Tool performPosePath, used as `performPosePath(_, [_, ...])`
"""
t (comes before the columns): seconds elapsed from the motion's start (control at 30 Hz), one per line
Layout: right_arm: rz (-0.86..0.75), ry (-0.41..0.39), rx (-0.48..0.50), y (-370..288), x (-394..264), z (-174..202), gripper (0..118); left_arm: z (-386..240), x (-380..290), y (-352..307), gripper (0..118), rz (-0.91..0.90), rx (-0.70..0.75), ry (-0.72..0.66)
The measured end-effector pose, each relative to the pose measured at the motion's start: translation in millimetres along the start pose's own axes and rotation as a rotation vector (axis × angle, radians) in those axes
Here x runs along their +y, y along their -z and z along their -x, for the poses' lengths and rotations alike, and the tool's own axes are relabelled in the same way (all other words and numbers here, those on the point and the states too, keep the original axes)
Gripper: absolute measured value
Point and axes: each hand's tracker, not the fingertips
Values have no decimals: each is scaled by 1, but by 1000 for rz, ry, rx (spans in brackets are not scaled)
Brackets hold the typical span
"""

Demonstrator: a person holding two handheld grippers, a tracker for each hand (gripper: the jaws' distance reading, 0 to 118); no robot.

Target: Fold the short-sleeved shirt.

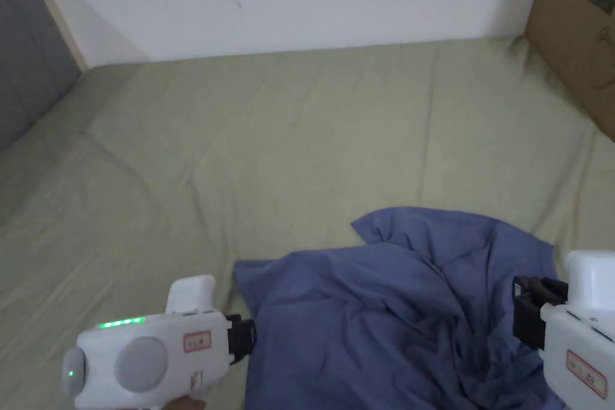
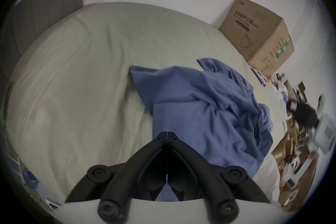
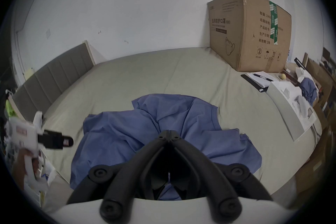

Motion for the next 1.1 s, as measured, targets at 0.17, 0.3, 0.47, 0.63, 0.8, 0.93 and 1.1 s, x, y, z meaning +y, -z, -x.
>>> performPosePath(0.17, [29, -7, 0, 6, -4, -4, 0, 7, 48, 30, 31, -46, 67, 4])
performPosePath(0.3, [72, 9, -19, 18, -8, -11, 0, 13, 88, 61, 117, 3, -19, -94])
performPosePath(0.47, [101, -2, -32, 26, -9, -17, 0, 1, 111, 103, 117, 49, 99, 9])
performPosePath(0.63, [118, 8, -44, 34, -9, -26, 0, -2, 90, 155, 112, 212, 239, 97])
performPosePath(0.8, [144, -1, -49, 43, -12, -30, 0, -15, 96, 138, 91, 104, 279, 99])
performPosePath(0.93, [161, 23, -43, 48, -16, -34, 0, -18, 95, 123, 35, 57, 295, 151])
performPosePath(1.1, [164, 70, -25, 56, -18, -44, 0, -28, 86, 115, 7, 34, 310, 182])
